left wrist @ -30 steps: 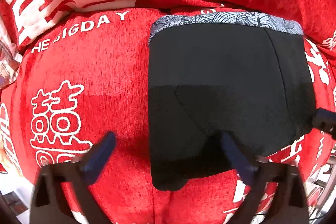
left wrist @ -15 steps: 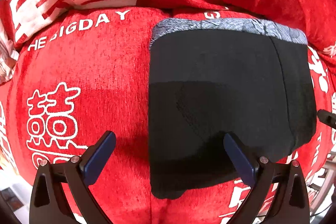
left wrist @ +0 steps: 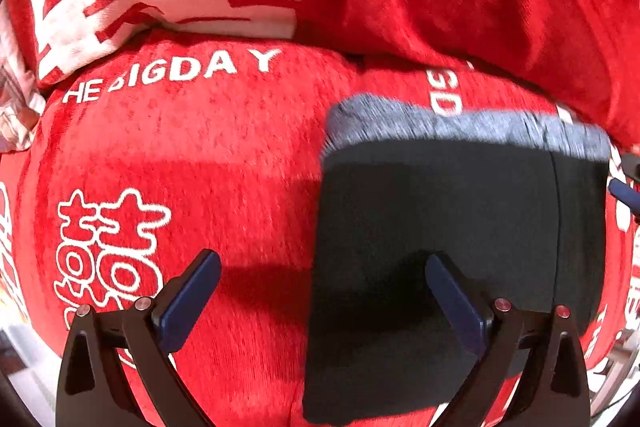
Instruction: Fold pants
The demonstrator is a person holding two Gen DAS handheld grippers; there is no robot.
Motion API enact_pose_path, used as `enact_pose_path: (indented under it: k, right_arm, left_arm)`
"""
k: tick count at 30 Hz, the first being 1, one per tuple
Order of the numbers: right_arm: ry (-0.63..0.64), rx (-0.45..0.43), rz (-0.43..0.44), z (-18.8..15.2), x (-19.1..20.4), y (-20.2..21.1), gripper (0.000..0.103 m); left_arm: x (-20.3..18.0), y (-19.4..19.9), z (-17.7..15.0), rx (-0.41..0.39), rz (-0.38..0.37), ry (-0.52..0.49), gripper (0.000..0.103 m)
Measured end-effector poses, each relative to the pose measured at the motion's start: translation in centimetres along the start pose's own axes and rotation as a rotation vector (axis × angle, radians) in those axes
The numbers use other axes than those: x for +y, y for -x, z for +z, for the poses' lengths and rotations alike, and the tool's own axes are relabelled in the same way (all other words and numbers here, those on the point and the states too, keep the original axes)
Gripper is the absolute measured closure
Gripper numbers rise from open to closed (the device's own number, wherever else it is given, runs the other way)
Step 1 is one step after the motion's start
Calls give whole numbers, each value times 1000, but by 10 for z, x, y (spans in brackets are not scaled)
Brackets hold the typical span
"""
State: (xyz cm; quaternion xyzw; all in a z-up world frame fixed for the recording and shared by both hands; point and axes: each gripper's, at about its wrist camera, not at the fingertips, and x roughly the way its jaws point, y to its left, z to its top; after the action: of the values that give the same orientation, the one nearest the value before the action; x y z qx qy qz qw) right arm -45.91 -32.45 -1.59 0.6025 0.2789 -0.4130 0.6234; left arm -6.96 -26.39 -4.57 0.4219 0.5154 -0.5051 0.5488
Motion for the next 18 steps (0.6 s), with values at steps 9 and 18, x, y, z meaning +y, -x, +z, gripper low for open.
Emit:
enact_pose_path:
  k: [9, 18]
  right_arm:
    - [54, 90, -182, 12, 8, -39, 87]
    - [-16, 93, -125, 0, -5, -22, 85]
  left_arm:
    - [1, -24, 0, 51, -35, 48, 0]
    - [0, -22, 0, 55, -32, 14, 0]
